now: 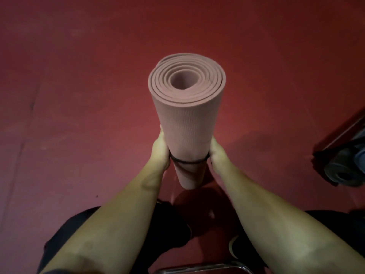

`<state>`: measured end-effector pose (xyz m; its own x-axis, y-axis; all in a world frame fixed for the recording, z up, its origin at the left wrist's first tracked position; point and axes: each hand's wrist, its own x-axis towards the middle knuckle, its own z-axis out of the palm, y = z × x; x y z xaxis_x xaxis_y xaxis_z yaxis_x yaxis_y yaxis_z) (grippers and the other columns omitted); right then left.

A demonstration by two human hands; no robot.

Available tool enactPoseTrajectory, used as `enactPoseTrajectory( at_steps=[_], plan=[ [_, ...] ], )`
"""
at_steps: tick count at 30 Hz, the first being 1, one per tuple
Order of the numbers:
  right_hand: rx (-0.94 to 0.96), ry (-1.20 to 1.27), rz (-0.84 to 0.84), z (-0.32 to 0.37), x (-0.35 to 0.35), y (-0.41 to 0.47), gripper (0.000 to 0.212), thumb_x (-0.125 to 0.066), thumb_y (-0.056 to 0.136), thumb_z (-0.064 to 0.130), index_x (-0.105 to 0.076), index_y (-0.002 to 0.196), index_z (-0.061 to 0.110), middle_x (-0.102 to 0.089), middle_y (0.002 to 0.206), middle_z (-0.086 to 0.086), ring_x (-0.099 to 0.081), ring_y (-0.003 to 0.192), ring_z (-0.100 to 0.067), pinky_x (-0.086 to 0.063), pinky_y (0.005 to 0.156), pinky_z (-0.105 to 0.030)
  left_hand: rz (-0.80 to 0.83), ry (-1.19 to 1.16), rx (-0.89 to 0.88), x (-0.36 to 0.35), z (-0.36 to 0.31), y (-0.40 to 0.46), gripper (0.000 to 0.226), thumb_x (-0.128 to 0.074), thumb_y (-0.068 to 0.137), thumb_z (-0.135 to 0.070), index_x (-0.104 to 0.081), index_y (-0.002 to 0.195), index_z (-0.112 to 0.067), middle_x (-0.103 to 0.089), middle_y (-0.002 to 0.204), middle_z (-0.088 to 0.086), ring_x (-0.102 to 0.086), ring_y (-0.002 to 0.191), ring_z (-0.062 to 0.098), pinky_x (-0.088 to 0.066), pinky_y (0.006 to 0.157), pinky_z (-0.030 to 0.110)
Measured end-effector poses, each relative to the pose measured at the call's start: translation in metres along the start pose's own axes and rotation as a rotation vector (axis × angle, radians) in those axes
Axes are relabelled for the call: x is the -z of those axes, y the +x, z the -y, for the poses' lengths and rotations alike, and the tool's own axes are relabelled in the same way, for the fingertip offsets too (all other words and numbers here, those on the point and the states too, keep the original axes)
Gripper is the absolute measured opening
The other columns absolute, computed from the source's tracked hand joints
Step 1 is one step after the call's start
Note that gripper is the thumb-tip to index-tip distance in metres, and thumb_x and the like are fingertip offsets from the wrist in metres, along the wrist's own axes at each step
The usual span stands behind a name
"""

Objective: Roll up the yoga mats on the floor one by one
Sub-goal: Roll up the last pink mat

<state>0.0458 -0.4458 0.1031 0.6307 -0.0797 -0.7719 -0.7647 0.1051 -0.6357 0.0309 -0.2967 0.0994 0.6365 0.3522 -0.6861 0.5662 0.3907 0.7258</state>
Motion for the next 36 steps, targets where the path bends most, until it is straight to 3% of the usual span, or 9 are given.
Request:
enactPoseTrajectory(
  at_steps=[2, 5, 8, 13, 17, 18, 21, 24, 36],
  plan=[
    [-0.035, -0.108, -0.069, -0.013, 0.009, 0.012, 0.071, -0.04, 0.098, 0.061, -0.064, 0.122, -0.001, -0.064, 0.115, -0.003, -0.06, 0.098, -0.02, -0.044, 0.082, -0.03, -0.008, 0.013, 0.015, -0.001, 0.008, 0.006, 0.049, -0.051, 0.098, -0.052, -0.067, 0.119, -0.01, -0.072, 0.115, 0.006, -0.064, 0.093, 0.019, -0.051, 0.083, 0.034],
    [0.006, -0.063, -0.084, -0.031, 0.025, 0.021, 0.037, -0.038, 0.106, 0.037, -0.062, 0.122, 0.014, -0.06, 0.121, 0.001, -0.055, 0.116, -0.018, -0.045, 0.088, -0.032, -0.001, -0.021, 0.046, -0.001, 0.019, 0.009, 0.046, -0.037, 0.104, -0.051, -0.066, 0.094, -0.017, -0.072, 0.099, -0.001, -0.063, 0.092, 0.015, -0.047, 0.092, 0.032],
    [0.019, -0.079, 0.042, -0.046, 0.032, 0.024, 0.024, -0.044, 0.1, 0.014, -0.064, 0.108, 0.025, -0.067, 0.109, 0.003, -0.06, 0.107, -0.015, -0.043, 0.082, -0.027, 0.022, -0.037, 0.049, -0.009, 0.032, 0.008, 0.052, -0.029, 0.104, -0.054, -0.065, 0.096, -0.018, -0.069, 0.111, 0.002, -0.06, 0.105, 0.016, -0.043, 0.099, 0.033],
    [0.099, -0.117, 0.095, -0.021, 0.029, 0.012, 0.021, -0.041, 0.103, 0.026, -0.059, 0.114, 0.027, -0.061, 0.106, 0.004, -0.057, 0.104, -0.015, -0.045, 0.085, -0.029, 0.108, -0.096, 0.059, -0.039, 0.003, -0.013, 0.066, -0.016, 0.097, -0.07, -0.062, 0.12, -0.027, -0.066, 0.12, -0.002, -0.057, 0.118, 0.022, -0.043, 0.094, 0.036],
    [0.236, -0.034, 0.038, 0.048, 0.044, -0.013, 0.026, -0.04, 0.103, 0.029, -0.061, 0.09, 0.022, -0.062, 0.09, 0.002, -0.055, 0.08, -0.008, -0.042, 0.068, -0.023, 0.189, 0.05, -0.093, -0.047, -0.057, -0.033, 0.093, 0.0, 0.092, -0.074, -0.063, 0.127, -0.015, -0.068, 0.091, -0.006, -0.056, 0.079, 0.014, -0.04, 0.076, 0.03],
    [0.288, 0.007, 0.04, 0.067, 0.055, -0.021, 0.025, -0.043, 0.102, 0.035, -0.062, 0.093, 0.023, -0.062, 0.091, 0.003, -0.053, 0.078, -0.007, -0.039, 0.068, -0.023, 0.2, 0.113, -0.166, -0.048, -0.071, -0.038, 0.098, 0.002, 0.09, -0.077, -0.061, 0.133, -0.015, -0.069, 0.097, -0.007, -0.056, 0.082, 0.013, -0.039, 0.081, 0.032],
    [0.376, 0.09, 0.169, 0.091, 0.078, -0.047, 0.061, -0.057, 0.081, 0.07, -0.053, 0.128, 0.032, -0.063, 0.123, 0.01, -0.059, 0.106, -0.006, -0.042, 0.091, -0.03, 0.313, 0.325, -0.319, -0.052, -0.088, -0.078, 0.1, -0.029, 0.072, -0.092, -0.04, 0.149, -0.03, -0.056, 0.137, -0.01, -0.054, 0.118, 0.016, -0.034, 0.108, 0.041],
    [0.387, 0.104, 0.254, 0.082, 0.085, -0.077, 0.069, -0.071, 0.072, 0.067, -0.053, 0.129, 0.032, -0.064, 0.13, 0.001, -0.064, 0.114, -0.016, -0.048, 0.103, -0.042, 0.423, 0.406, -0.336, -0.066, -0.083, -0.12, 0.107, -0.064, 0.065, -0.078, -0.024, 0.153, -0.033, -0.052, 0.139, -0.007, -0.059, 0.115, 0.015, -0.046, 0.104, 0.042],
    [0.342, 0.277, 0.199, 0.137, 0.167, -0.176, 0.062, -0.064, 0.083, 0.061, -0.065, 0.12, 0.011, -0.076, 0.099, -0.012, -0.074, 0.088, -0.025, -0.059, 0.08, -0.039, 0.505, 0.503, -0.384, -0.132, -0.122, -0.232, 0.105, -0.065, 0.077, -0.071, -0.016, 0.157, -0.024, -0.041, 0.151, 0.001, -0.053, 0.123, 0.022, -0.046, 0.101, 0.041]
  ],
)
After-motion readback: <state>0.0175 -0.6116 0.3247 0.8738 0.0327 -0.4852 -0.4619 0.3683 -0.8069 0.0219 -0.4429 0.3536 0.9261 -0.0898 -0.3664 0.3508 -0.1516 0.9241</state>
